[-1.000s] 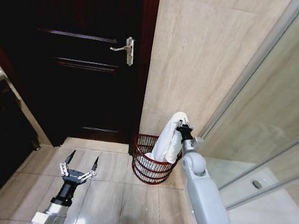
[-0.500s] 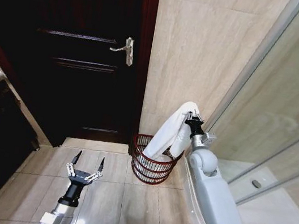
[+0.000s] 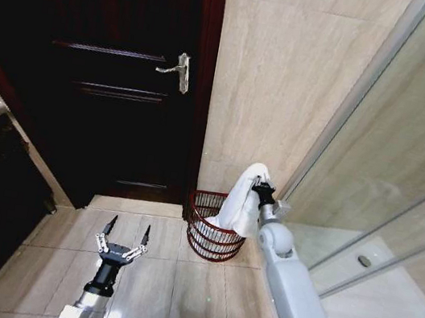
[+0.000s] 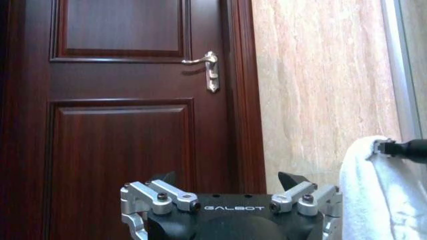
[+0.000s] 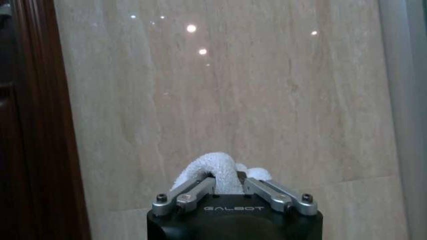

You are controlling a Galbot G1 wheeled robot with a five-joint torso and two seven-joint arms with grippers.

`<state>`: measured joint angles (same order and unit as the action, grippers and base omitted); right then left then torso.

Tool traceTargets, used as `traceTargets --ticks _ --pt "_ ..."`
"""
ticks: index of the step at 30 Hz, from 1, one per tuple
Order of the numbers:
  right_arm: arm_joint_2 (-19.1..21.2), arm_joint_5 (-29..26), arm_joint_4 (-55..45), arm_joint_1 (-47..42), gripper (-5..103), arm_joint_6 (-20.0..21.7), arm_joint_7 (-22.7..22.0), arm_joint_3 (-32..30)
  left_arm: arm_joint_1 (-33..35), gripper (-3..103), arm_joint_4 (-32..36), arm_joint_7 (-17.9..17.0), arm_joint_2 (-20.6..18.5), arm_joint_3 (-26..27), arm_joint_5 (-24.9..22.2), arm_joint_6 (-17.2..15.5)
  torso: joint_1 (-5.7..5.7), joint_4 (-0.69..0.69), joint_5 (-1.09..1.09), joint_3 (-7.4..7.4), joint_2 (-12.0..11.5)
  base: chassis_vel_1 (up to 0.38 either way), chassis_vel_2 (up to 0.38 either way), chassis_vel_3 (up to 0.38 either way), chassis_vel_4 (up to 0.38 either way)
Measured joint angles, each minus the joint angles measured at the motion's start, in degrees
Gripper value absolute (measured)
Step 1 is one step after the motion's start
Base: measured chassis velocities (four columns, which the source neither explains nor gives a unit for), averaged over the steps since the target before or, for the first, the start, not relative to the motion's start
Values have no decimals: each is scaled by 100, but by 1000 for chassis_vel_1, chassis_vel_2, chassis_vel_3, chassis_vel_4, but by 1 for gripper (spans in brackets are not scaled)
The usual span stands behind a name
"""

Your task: Discard the used towel into the hamper.

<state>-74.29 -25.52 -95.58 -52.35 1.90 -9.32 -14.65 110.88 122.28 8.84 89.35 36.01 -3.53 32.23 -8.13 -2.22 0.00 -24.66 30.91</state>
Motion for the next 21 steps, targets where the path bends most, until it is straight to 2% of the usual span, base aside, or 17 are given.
traceTargets --ticks 8,12,16,18,21 --pt "-359 -23 25 -69 5 90 -147 -1 -87 100 -92 -24 -44 -116 -6 21 -1 0 -1 -1 1 0 0 0 0" --pt "-359 -23 0 37 5 124 -271 -3 -93 100 -112 -39 -75 -215 36 22 -1 0 2 -2 1 0 0 0 0" --pt "-52 -28 -389 338 5 230 -429 6 -94 100 -62 -53 -93 -301 63 12 -1 0 0 -2 1 0 0 0 0" --pt "241 -197 -713 580 5 354 -596 33 -95 100 -54 -62 -116 -315 58 14 -2 0 0 -2 1 0 0 0 0" --pt "421 -467 -1044 762 5 509 -769 62 -95 100 -84 -60 -119 -285 32 37 -1 1 0 -2 2 0 0 0 0"
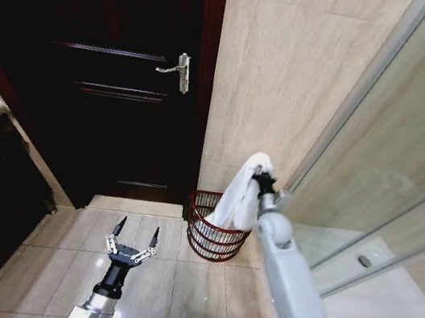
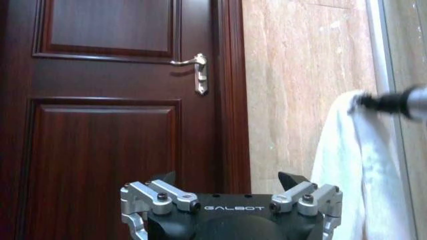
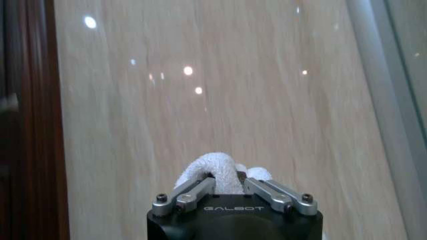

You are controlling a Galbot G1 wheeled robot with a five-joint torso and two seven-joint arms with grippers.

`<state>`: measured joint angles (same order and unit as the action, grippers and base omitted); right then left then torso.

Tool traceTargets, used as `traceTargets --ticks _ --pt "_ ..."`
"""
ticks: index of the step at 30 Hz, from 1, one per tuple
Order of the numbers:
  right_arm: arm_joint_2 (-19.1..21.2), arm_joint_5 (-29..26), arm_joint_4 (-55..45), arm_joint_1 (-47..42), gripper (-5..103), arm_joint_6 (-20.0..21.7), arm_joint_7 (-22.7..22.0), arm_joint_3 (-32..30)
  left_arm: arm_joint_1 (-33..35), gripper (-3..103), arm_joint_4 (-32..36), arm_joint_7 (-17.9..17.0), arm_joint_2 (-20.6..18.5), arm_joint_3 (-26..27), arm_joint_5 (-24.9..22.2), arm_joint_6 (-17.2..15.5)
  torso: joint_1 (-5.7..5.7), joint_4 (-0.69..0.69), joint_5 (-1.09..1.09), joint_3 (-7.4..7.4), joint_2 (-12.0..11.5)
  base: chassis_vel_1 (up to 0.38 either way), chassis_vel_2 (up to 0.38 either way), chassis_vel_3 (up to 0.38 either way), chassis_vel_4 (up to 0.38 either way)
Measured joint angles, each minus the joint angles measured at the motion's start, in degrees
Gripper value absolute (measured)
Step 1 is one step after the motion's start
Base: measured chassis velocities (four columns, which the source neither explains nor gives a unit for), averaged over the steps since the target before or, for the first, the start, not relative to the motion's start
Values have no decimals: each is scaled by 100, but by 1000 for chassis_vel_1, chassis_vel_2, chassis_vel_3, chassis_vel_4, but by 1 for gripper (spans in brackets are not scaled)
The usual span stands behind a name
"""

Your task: Discard the used towel into the hamper.

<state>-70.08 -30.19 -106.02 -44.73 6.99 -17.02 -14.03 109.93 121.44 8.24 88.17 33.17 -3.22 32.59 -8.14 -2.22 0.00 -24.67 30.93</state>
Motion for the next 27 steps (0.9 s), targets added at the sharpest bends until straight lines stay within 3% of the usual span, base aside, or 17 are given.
traceTargets --ticks 7,15,27 --pt "-121 -80 280 14 5 15 58 49 -42 100 -107 13 -19 61 -34 60 0 -1 0 0 0 0 0 0 0" --pt "-864 191 1239 -331 5 -548 506 113 41 100 -106 20 11 45 -29 117 -1 -1 0 -1 0 0 0 0 0" --pt "-815 510 972 52 5 -407 515 235 188 100 -205 16 56 144 -63 241 0 -1 0 -1 1 0 0 0 0"
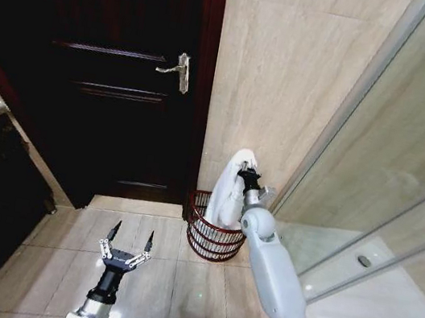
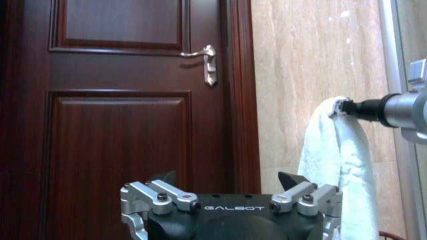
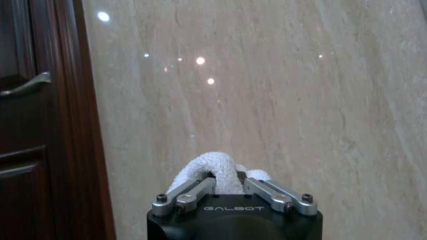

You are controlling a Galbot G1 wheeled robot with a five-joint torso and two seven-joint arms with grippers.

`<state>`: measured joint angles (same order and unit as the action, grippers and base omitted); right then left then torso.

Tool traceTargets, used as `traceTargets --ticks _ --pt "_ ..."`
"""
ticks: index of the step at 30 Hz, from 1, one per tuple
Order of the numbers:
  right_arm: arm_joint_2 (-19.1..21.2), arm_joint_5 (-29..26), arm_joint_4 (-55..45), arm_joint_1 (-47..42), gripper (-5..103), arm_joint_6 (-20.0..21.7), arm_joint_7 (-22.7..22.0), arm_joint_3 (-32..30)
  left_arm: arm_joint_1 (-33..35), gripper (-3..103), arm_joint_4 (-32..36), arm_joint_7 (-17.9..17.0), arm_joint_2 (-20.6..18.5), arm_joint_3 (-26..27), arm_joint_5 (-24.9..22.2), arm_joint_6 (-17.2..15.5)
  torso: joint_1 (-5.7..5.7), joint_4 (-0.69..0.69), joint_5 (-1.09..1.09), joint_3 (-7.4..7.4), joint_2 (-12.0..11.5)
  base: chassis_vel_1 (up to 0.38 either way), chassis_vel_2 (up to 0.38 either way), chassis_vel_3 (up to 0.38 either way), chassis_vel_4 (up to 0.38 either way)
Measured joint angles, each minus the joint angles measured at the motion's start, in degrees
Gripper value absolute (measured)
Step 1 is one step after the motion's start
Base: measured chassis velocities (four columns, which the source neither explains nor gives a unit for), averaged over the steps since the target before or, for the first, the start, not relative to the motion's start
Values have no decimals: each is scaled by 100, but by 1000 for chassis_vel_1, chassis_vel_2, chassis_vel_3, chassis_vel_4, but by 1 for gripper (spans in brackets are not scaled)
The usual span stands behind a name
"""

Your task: Discard the used towel into the hamper.

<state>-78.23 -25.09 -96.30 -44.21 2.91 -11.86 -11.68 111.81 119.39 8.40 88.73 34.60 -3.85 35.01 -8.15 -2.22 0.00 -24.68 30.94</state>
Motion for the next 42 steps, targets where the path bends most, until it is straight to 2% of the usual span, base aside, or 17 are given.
traceTargets --ticks 7,14,19,25,29,31,36,39,40,42 --pt "-47 -8 685 159 5 -211 261 -133 -115 100 -45 -27 -9 -133 37 -37 0 0 0 0 0 0 0 0 0" --pt "-180 -2 1335 37 5 -516 441 -178 -340 100 19 -129 -65 -349 134 -255 0 1 1 0 0 0 0 0 0" --pt "-209 -34 1663 -40 5 -616 462 -269 -405 100 21 -155 -72 -451 167 -336 0 0 1 0 0 0 0 0 0" --pt "-173 -105 1579 -333 5 -608 386 -298 -419 100 -13 -179 -74 -481 183 -381 0 1 1 -1 0 0 0 0 0" --pt "-84 -306 1098 -769 5 -288 139 -268 -418 100 -70 -183 -102 -481 181 -411 0 0 0 0 1 0 0 0 0" --pt "57 -440 696 -969 5 202 -53 -242 -457 100 -103 -182 -119 -495 170 -453 0 1 0 0 1 0 0 0 0" --pt "181 -519 434 -1034 5 615 -246 -238 -507 100 -115 -181 -120 -521 157 -505 0 1 0 0 1 0 0 0 0" --pt "283 -761 268 -1013 5 1108 -555 -192 -579 100 -101 -183 -127 -532 130 -585 0 0 1 0 1 0 0 0 0" --pt "283 -761 268 -1013 5 1108 -555 -192 -579 100 -101 -183 -127 -532 130 -585 0 0 1 0 1 0 0 0 0" --pt "421 -1093 83 -1052 5 1524 -738 -121 -594 100 -74 -200 -116 -525 130 -615 0 0 0 0 1 0 0 0 0"
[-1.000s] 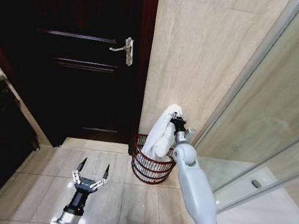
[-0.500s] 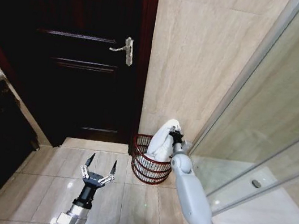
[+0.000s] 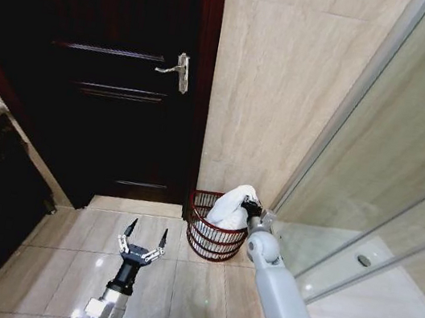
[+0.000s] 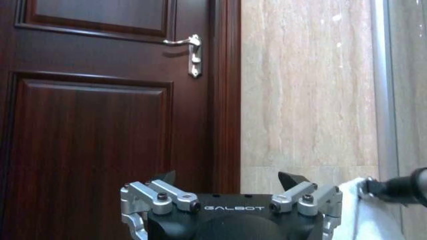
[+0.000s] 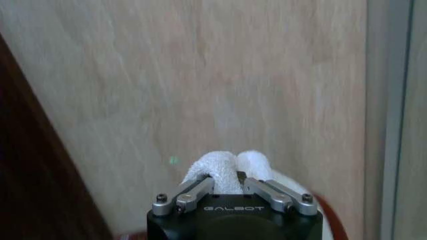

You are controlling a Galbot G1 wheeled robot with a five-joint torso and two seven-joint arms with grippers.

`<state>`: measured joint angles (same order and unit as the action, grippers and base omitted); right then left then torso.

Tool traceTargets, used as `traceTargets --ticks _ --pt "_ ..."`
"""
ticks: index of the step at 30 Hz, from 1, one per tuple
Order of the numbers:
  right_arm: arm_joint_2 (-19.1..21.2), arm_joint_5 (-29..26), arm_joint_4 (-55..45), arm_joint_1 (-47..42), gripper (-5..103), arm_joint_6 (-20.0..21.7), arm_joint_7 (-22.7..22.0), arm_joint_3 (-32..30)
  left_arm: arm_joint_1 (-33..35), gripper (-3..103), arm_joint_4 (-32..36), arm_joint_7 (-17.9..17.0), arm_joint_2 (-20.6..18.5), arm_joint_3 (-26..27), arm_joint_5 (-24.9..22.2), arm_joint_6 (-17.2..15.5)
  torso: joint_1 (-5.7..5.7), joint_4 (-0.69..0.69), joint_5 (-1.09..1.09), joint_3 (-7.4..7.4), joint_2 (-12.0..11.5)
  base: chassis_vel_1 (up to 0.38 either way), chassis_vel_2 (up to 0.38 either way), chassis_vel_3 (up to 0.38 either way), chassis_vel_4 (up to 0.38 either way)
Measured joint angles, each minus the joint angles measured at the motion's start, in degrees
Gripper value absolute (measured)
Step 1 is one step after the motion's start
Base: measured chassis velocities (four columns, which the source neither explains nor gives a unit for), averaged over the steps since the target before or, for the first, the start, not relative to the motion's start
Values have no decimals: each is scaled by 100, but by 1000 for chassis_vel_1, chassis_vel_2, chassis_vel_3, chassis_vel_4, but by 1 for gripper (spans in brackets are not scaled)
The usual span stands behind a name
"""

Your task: Discard the used towel into the hamper.

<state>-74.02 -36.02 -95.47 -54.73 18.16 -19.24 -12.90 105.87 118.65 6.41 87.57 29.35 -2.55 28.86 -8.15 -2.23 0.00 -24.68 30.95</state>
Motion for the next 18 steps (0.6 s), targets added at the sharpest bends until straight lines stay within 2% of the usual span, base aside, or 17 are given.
traceTargets --ticks 3,7,12,18 --pt "238 -709 -142 16 5 672 -393 75 5 100 72 -22 6 12 -73 -47 0 1 1 0 0 0 0 0 0" --pt "442 -962 -16 226 5 942 -552 181 -44 100 92 -25 -2 61 -193 -105 0 1 1 0 0 0 0 0 0" --pt "578 -1544 211 675 5 1383 -819 317 -172 100 82 -24 -66 173 -400 -238 0 0 0 -1 0 0 0 0 0" --pt "632 -1888 669 1054 5 1592 -833 452 -230 100 40 -20 -18 287 -460 -259 0 1 1 -1 0 0 0 0 0"
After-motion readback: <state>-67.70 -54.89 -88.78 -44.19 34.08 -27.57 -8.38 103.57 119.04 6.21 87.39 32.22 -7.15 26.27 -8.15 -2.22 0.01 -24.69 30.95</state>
